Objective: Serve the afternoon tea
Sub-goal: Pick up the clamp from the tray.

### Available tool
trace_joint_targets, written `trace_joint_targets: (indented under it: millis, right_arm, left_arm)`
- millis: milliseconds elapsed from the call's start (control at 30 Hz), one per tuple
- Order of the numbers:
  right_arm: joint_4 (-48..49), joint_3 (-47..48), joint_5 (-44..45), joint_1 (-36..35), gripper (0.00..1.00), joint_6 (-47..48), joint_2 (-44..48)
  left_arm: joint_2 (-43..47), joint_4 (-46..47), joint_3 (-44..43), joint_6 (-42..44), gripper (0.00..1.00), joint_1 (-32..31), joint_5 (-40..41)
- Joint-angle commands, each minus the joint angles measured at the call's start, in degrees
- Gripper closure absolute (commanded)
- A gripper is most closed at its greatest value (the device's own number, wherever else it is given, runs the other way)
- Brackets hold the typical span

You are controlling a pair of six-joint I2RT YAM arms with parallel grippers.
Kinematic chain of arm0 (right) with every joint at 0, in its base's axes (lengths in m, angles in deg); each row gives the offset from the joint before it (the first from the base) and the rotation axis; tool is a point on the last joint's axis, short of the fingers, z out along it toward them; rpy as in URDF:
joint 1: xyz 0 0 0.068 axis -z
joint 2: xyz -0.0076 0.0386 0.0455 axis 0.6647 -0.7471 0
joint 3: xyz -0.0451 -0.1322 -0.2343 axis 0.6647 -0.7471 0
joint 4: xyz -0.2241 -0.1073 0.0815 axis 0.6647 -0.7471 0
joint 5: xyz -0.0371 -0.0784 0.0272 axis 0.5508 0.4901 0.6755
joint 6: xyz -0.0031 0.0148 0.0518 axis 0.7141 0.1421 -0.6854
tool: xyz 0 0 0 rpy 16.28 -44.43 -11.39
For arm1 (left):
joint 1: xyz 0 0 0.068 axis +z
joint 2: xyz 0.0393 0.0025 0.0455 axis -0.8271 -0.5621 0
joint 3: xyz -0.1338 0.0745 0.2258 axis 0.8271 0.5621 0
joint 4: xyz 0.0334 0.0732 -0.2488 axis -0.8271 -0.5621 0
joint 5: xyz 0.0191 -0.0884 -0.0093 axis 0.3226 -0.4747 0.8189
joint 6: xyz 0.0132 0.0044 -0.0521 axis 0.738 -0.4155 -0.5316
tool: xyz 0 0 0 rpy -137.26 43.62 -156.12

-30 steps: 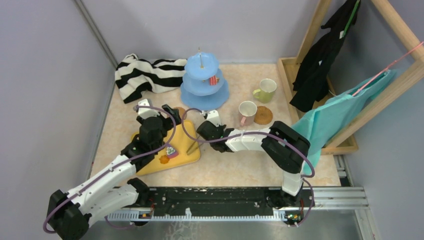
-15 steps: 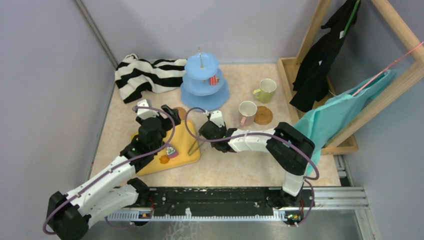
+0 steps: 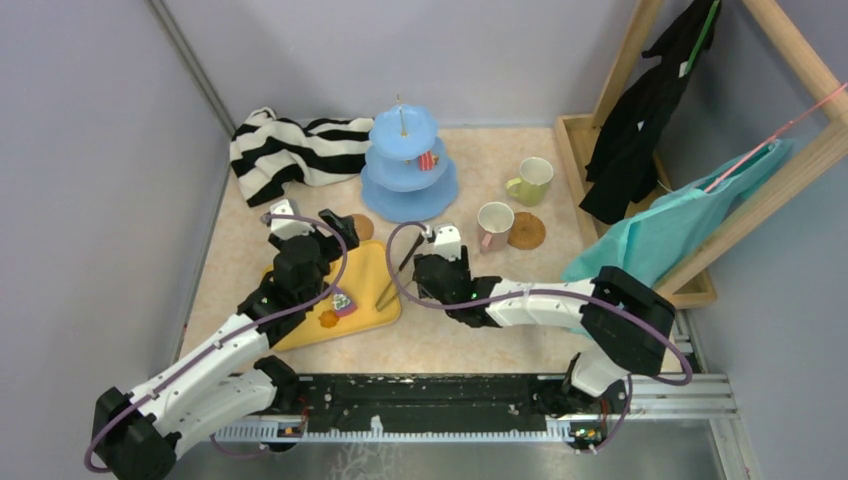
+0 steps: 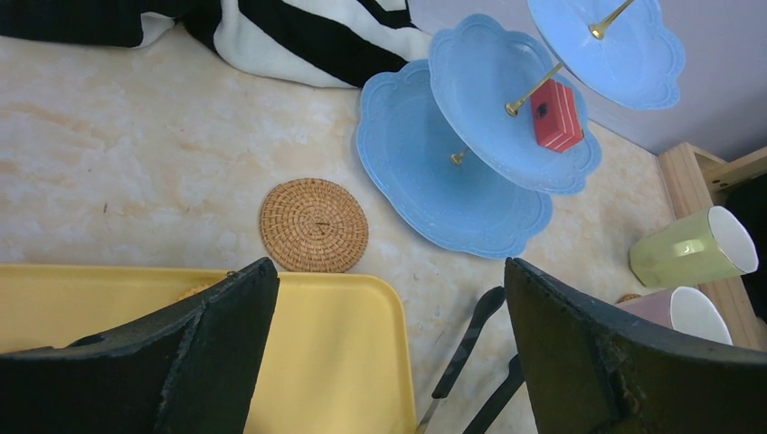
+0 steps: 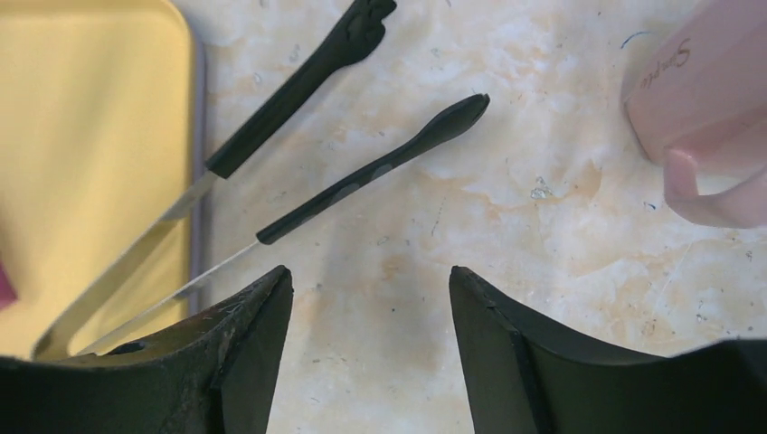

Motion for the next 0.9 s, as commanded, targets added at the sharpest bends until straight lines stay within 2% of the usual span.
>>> trace_joint_targets:
  millis: [0, 100, 233, 400, 567, 867]
  right_arm:
    - [8.2, -2.1, 3.4, -0.4, 0.37, -4.8, 5.9]
    - [5.1, -1.0, 3.0, -0.4, 0.38, -10.2, 7.3]
    - [-4.2, 4.1, 3.3, -1.0, 0.38, -20.3, 5.2]
    - [-17.7, 15.2, 6.4, -4.0, 0.37, -32.3, -1.4]
    - [-30.0, 25.7, 5.8, -4.3, 0.37, -41.5, -10.2]
    - [-43.7, 35.7, 3.6, -4.3, 0.36, -49.9, -17.7]
  left_arm:
    - [0.2, -0.8, -0.5, 0.1, 0.01, 0.3, 1.0]
    - [0.3, -1.5, -0.8, -0.3, 0.01, 0.4, 1.6]
    - [0.7, -1.4, -0.5, -0.9, 0.01, 0.4, 1.6]
    - [1.3, -2.6, -0.5, -1.5, 0.01, 0.4, 1.5]
    - [3.5, -4.0, -0.3, -1.4, 0.01, 0.4, 2.2]
    - [5.1, -5.7, 0.0, -1.9, 0.01, 0.4, 2.3]
